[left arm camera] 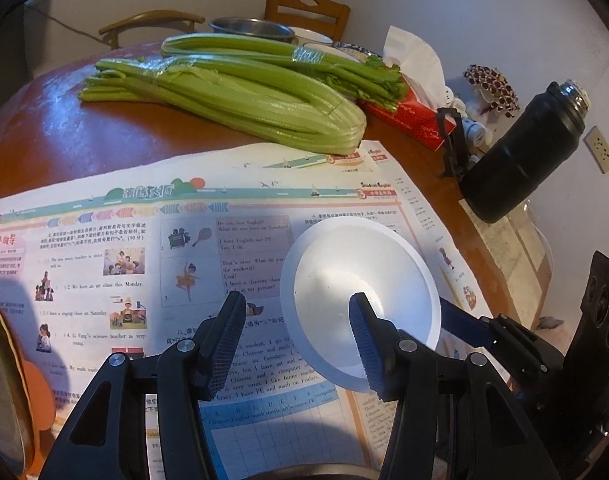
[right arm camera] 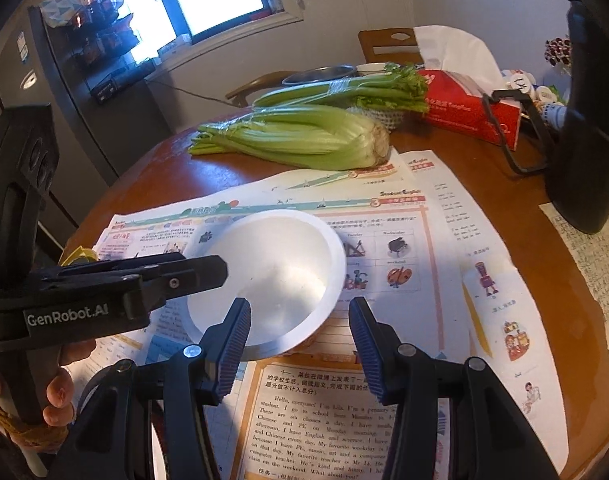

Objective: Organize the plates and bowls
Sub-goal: 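Lift the small white bowl with the left tool and carry it over the steel bowl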

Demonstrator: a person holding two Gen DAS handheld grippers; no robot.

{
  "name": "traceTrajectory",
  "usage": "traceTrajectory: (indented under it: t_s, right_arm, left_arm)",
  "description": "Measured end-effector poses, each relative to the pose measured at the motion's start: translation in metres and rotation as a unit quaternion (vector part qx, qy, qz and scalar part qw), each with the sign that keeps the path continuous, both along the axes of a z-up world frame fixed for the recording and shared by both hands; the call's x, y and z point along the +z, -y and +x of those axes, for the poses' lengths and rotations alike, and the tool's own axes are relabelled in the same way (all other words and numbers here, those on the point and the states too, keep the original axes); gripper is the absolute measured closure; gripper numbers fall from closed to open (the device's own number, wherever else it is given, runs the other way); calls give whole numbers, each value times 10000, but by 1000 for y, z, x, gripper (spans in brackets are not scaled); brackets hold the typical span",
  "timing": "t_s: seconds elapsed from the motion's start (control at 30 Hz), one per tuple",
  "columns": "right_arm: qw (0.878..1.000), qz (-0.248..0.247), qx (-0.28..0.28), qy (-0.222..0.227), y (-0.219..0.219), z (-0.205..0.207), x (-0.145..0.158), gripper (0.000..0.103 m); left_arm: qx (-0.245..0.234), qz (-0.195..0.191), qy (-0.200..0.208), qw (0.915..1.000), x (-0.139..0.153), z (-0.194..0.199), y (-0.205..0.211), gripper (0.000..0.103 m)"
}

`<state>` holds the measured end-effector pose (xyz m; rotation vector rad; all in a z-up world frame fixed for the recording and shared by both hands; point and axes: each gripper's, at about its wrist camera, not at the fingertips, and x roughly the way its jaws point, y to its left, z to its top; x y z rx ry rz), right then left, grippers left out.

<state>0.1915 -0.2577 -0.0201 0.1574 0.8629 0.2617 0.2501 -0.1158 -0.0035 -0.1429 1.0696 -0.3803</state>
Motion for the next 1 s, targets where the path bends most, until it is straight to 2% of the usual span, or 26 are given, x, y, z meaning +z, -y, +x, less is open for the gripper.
traceTrajectory:
  t_s: [1.0]
  right_arm:
    - [9975,-21,675,-188,-44,-8,-8,52]
  left_arm:
    - [98,132,-308,9994,-20,1,-10,47]
